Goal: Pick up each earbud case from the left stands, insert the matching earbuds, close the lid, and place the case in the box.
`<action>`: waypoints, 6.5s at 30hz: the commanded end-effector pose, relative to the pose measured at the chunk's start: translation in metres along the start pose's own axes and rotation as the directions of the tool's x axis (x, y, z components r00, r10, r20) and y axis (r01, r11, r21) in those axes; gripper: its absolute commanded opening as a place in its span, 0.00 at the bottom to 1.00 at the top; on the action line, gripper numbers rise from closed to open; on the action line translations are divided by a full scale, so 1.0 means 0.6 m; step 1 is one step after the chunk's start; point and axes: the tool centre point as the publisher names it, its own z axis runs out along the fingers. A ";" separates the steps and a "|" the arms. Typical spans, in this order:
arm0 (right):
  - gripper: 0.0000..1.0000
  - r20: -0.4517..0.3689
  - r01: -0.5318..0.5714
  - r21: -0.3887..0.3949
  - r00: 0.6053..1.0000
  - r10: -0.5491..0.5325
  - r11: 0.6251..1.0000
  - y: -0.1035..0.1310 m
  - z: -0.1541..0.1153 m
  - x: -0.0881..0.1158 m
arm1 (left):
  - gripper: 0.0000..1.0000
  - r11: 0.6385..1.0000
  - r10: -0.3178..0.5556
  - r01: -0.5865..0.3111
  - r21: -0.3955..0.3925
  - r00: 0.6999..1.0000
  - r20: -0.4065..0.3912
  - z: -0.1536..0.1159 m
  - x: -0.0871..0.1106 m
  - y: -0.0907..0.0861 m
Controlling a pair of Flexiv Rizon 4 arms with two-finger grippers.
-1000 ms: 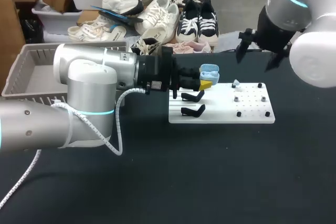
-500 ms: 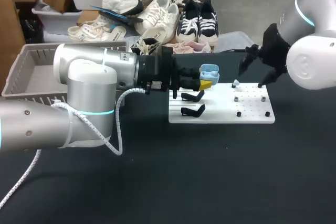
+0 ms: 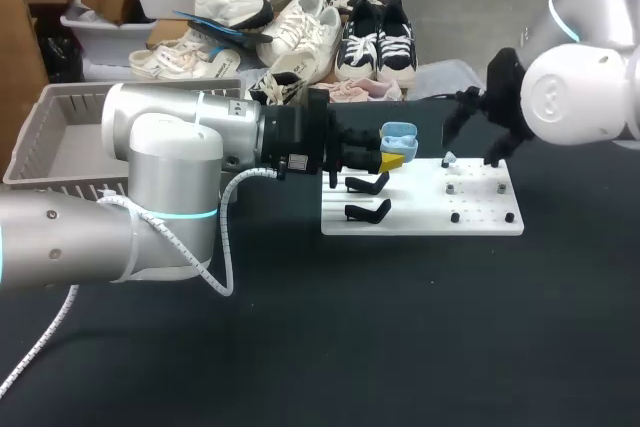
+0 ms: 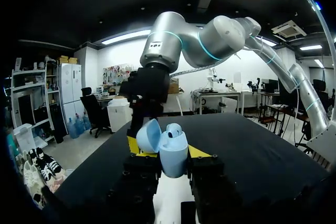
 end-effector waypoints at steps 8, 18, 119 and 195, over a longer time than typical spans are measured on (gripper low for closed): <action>0.71 -0.023 -0.012 0.026 1.000 0.013 1.000 0.017 0.015 0.000 | 0.00 1.000 0.001 -0.001 -0.004 1.000 0.000 0.000 0.000 -0.002; 0.68 -0.033 -0.030 0.012 0.999 0.030 0.999 0.012 0.026 0.007 | 0.00 1.000 0.001 -0.001 -0.004 1.000 0.000 0.000 0.000 -0.002; 0.00 0.017 -0.087 0.029 0.996 0.086 0.996 0.041 -0.019 0.004 | 0.00 1.000 0.001 -0.001 -0.004 1.000 0.000 0.000 0.000 -0.002; 0.00 -0.188 0.586 0.160 0.808 -0.558 0.794 0.237 -0.150 0.166 | 0.00 1.000 0.001 -0.001 -0.004 1.000 0.000 0.000 0.000 -0.002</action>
